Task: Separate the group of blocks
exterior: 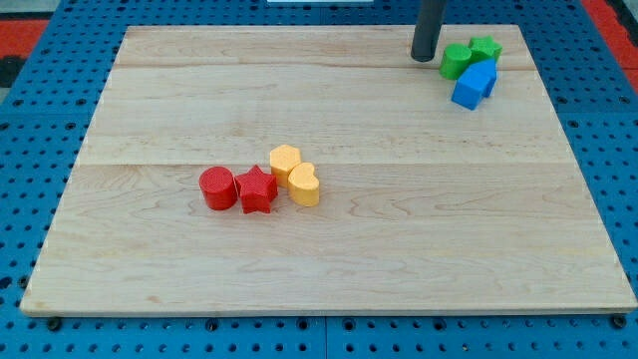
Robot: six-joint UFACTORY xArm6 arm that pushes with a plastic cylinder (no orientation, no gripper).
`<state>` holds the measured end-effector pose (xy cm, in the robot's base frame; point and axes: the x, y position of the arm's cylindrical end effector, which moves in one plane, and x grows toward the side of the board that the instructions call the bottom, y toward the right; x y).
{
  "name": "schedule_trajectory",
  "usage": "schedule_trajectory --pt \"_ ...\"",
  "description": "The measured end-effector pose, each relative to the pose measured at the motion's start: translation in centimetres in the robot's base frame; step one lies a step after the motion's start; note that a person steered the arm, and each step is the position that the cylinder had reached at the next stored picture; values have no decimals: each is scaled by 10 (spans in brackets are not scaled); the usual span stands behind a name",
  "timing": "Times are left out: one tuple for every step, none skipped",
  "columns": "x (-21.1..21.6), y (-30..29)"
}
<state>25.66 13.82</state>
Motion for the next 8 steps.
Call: schedule_trajectory --pt "0 0" --pt "0 0" --pt "0 -10" --pt "45 -46" --pt "128 -48" --pt "174 17" --pt "164 135" --pt "120 196"
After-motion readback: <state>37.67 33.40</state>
